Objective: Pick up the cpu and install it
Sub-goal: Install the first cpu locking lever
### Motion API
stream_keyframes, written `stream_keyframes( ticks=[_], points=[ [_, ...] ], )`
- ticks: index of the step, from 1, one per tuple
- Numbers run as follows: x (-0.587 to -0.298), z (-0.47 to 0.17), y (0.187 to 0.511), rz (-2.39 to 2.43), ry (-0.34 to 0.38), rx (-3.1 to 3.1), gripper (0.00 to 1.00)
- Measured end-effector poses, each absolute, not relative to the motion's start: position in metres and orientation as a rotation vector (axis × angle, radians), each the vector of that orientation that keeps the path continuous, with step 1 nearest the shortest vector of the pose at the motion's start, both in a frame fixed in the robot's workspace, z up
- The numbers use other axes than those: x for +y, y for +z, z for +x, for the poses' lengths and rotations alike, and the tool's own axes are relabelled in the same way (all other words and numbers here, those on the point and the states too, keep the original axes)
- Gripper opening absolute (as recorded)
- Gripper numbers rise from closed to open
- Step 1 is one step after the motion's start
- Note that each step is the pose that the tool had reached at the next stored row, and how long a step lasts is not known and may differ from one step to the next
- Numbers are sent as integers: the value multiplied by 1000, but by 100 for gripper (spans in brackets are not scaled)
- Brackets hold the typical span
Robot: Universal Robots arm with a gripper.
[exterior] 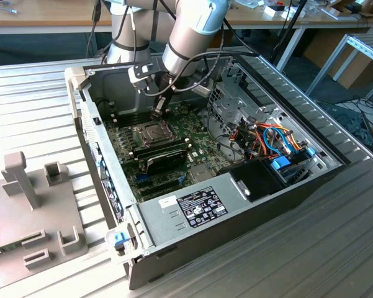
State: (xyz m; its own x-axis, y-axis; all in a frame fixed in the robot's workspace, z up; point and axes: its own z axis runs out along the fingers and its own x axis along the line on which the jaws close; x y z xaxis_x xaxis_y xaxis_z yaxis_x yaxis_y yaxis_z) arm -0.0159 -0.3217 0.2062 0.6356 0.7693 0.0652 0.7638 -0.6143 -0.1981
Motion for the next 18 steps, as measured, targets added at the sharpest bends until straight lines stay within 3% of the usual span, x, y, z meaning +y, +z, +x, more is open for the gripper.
stream_keyframes(
  ticks=[18],
  points=[
    [-322, -16, 205, -2707, 37, -1164, 11]
  ],
)
